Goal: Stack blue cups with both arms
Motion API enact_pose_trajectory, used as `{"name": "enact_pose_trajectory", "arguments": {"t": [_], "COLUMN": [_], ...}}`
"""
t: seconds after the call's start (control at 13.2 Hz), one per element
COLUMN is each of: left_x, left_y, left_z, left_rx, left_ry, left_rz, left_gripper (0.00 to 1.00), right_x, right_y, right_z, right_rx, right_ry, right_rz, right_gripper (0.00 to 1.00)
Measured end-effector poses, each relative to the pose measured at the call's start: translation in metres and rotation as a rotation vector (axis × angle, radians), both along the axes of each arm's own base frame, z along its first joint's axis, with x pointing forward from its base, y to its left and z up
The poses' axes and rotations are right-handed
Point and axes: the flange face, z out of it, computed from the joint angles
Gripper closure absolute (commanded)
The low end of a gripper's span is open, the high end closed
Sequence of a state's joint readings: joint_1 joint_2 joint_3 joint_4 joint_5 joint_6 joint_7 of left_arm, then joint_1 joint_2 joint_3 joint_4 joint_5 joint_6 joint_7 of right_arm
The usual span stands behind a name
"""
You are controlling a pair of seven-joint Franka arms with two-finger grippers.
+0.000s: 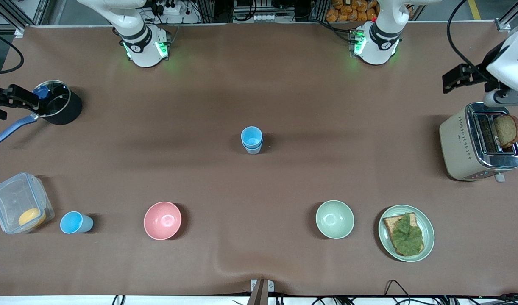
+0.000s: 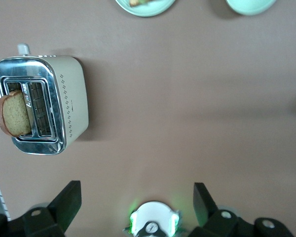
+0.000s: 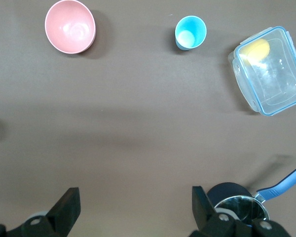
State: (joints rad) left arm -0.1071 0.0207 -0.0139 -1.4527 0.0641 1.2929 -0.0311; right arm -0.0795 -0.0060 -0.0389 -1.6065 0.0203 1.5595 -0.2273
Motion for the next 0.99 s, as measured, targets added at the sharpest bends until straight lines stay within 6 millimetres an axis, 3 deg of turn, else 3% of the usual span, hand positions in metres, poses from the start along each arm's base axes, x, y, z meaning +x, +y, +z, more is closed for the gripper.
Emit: {"name": "enact_pose_trajectory", "arguments": {"t": [0.53,0.99], "left_x": [0.002,0.021], "left_y": [0.008,0.005], "left_z": [0.013,0.010], "left_rx": [-0.023,-0.064], "left_ry": [-0.029,-0.122], "left_rz": [-0.052,-0.038], "left_gripper": [0.00,0.00], "right_x": [0.000,0.000], "right_y": [0.000,0.000], "right_z": [0.000,0.000], "right_rx": [0.000,0.000], "right_ry": [0.003,0.003], "right_rz": [-0.001,-0.001], "right_gripper": [0.00,0.00]}}
